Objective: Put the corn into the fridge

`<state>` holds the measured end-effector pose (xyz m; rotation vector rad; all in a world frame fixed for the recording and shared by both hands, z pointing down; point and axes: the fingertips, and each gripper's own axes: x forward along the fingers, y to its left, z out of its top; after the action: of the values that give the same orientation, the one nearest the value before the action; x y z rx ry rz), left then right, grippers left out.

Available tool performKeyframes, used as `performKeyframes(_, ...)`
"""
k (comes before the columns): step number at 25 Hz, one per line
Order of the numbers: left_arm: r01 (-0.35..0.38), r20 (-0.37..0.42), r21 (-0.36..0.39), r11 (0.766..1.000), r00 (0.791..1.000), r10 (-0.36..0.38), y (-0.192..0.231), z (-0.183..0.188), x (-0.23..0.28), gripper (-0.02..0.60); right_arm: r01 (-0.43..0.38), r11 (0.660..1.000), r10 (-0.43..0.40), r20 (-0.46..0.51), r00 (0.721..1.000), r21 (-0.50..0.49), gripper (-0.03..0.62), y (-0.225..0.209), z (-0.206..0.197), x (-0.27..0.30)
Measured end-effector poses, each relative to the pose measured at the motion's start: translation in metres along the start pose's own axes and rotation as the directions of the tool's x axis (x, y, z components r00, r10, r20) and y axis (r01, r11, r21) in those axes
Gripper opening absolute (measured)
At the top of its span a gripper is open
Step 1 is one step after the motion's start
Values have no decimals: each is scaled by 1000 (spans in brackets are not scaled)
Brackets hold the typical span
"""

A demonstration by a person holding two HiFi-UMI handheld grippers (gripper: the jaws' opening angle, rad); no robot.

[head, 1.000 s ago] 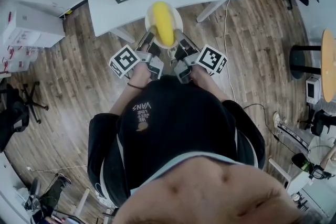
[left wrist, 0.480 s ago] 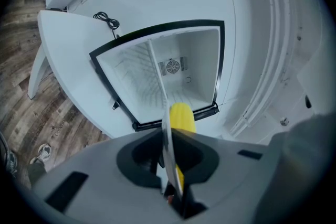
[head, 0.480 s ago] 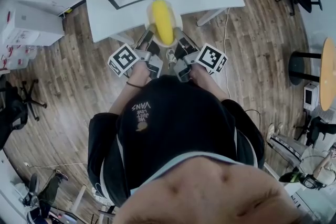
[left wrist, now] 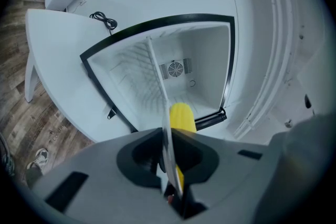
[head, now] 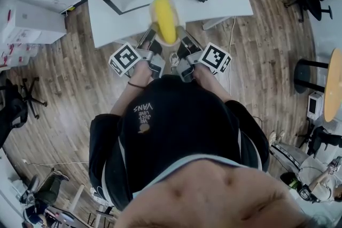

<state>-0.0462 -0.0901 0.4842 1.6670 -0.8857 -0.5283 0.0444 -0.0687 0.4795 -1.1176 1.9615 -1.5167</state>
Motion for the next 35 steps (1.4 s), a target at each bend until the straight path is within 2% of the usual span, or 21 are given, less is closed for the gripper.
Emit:
performKeyframes(4,0,11,5,1000,1000,0,-6,4,19,34,-10,1000,10,-10,1000,-6,35,-1,20,8)
performKeyframes(12,6,45,4,1000,999,-6,0,32,31,34,-12,1000,11,-45,999,-25,35,1,27,39)
performKeyframes(17,0,72,7,1000,997,-1,-1,40,46,34,-46,998,44,-67,997,-35,35,2,43,52)
performKeyframes(21,-6,103,5,1000,995,6,-2,45,53,34,-34,999,30,-99,995,-37,35,-2,51,58)
performKeyframes(31,-20,170,11,1000,985,18,-2,58,69,34,-105,994,97,-157,983,-45,35,2,68,80)
performKeyframes(35,-23,178,17,1000,984,20,-5,63,73,34,-78,996,69,-169,983,-48,35,-2,73,83)
